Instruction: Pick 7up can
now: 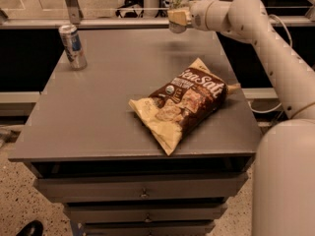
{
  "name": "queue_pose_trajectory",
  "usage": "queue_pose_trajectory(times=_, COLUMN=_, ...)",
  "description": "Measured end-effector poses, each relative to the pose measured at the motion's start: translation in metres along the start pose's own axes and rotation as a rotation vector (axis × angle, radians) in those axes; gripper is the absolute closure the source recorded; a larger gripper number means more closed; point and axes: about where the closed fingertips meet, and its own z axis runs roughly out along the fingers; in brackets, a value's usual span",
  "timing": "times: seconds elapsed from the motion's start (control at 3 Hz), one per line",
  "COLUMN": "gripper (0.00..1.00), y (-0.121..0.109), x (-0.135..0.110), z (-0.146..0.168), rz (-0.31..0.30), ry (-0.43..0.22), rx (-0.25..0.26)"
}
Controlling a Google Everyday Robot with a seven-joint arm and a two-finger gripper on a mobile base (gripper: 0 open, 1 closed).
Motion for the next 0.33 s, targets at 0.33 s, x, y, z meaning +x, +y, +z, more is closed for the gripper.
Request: queue_pose_trajectory(times=0.33, gripper=1.00, y=0.0310, x=-0.0082, z=-0.0085, rz=0.066, ry=-0.054, rx=-0.077)
